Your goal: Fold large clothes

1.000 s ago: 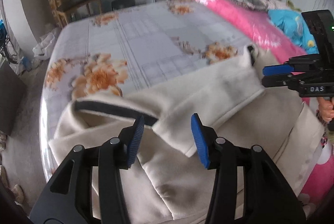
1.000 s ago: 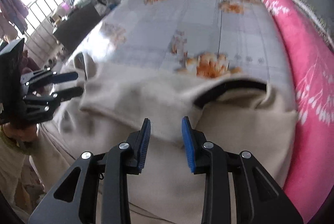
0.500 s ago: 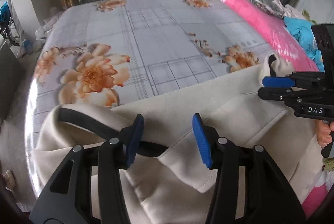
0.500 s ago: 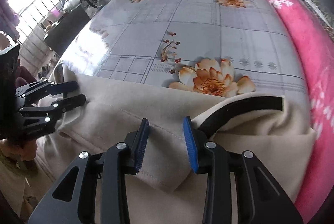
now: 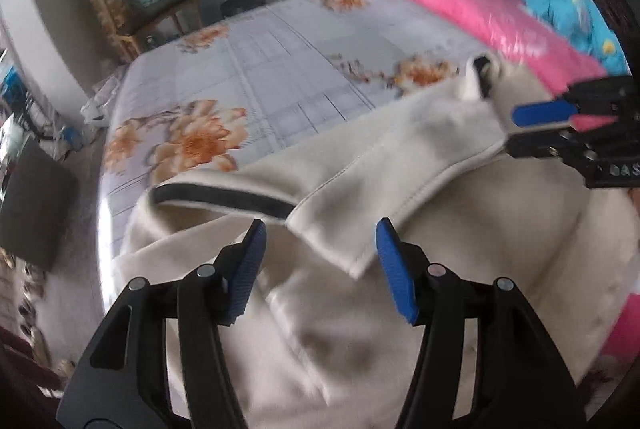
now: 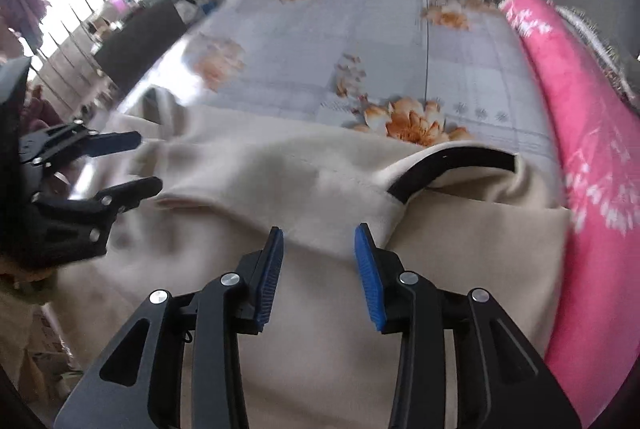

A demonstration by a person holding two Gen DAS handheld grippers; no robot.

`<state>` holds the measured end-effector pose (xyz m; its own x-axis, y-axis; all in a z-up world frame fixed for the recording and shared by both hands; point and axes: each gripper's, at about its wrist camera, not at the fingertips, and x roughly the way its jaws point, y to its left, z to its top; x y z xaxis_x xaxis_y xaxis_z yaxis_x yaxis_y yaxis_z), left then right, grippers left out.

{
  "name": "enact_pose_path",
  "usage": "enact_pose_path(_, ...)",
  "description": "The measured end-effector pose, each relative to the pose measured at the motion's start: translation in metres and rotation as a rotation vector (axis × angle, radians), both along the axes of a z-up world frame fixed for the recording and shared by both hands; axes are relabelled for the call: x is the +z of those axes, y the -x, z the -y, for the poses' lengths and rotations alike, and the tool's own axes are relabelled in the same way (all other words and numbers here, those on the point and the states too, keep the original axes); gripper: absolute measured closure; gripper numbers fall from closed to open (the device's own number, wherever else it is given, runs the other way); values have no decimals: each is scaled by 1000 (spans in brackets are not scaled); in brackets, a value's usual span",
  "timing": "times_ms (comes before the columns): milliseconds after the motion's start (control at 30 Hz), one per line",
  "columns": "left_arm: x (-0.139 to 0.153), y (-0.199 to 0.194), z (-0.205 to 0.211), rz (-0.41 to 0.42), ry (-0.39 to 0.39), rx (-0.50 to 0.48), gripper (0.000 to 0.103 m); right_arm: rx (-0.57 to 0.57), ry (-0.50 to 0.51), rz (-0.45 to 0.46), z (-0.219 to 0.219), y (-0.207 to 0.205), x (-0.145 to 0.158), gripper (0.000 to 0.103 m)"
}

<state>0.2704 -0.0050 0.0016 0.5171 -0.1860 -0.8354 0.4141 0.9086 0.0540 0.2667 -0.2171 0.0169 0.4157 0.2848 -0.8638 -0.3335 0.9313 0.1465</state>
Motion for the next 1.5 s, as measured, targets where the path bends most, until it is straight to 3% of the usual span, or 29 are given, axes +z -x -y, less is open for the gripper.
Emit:
enact_pose_path(133,29,45,-37,27,78,74,43,18,-91,48,1,62,25,43)
enact_pose_path(233,40,91,-68,57,143,133,39,36,-136,65,-2,103,26,31)
enact_pose_path(367,33,149,-95,95,158,210,38,53,-134,94,-16,152,6,30)
enact_pose_path(467,15,187,-113,99,193,270,38,45,-149,67,-23,169,-18,30)
enact_pose_path(600,-11,212,-130,92,252,352,39,12,-68,50,-31,175,-51,30)
enact_pose_path(767,-34,212,-144,41,316,384,50,0,-90,42,-27,173,-62,29)
enact_pose_path(867,-39,208,-148,39,313,378,54,-4,-96,31,-26,171,-63,29)
enact_pose_path(967,-47,196,-151,-8,305,388,64,-7,-85,33,-27,171,-63,29)
enact_pose_path(1200,-51,183,-155,-33,340,378,71,-20,-74,36,-29,171,-64,28)
enact_pose_path(1367,-39,191,-150,35,426,290,71,-28,-72,38,-31,171,-64,28)
enact_pose_path(1500,-50,178,-153,-1,409,343,71,-31,-64,47,-32,172,-65,28)
